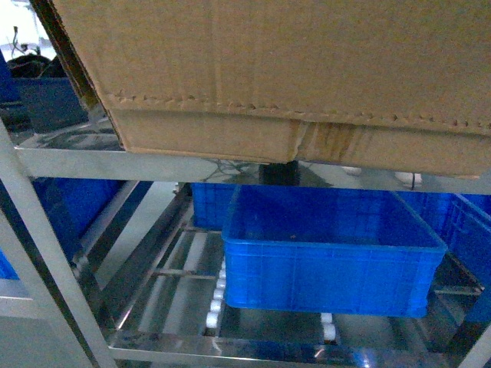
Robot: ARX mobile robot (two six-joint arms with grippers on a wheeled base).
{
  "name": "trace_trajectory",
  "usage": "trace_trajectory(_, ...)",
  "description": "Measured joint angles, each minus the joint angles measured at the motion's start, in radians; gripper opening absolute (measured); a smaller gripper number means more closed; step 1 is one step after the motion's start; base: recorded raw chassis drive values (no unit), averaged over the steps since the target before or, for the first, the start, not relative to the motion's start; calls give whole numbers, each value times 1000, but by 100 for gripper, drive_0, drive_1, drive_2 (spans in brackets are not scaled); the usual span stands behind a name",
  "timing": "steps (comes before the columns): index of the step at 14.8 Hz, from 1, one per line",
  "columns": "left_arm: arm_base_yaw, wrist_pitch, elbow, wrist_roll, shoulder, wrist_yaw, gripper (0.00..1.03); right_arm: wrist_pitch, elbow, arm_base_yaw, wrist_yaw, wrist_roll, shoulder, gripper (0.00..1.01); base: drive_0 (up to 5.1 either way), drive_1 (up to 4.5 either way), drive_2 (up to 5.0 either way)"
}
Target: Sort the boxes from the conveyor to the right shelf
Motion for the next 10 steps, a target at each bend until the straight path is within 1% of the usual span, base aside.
trace_trajectory(2, 13, -42, 102, 15, 104, 15, 2, -24, 99, -5, 0, 13, 118, 3, 0, 0, 0)
trace_trajectory(3, 23, -37, 146, 22, 150, 19, 2, -22, 149, -6, -3, 23, 168, 3, 0, 0, 0)
trace_trajectory(4, 37, -47, 197, 23, 192, 39, 2, -35, 206, -6, -3, 31, 212, 3, 0, 0, 0)
trace_trajectory(5, 49, -64, 273, 29, 250, 51, 2, -55, 289, -6, -11, 35, 273, 3, 0, 0, 0)
trace_trajectory(7, 64, -82, 365, 27, 327, 62, 2, -50, 371, -6, -30, 34, 346, 3, 0, 0, 0)
trace_trajectory(10, 66, -59, 467, 29, 445, 61, 2, -3, 437, -5, -21, 15, 446, 3, 0, 0, 0)
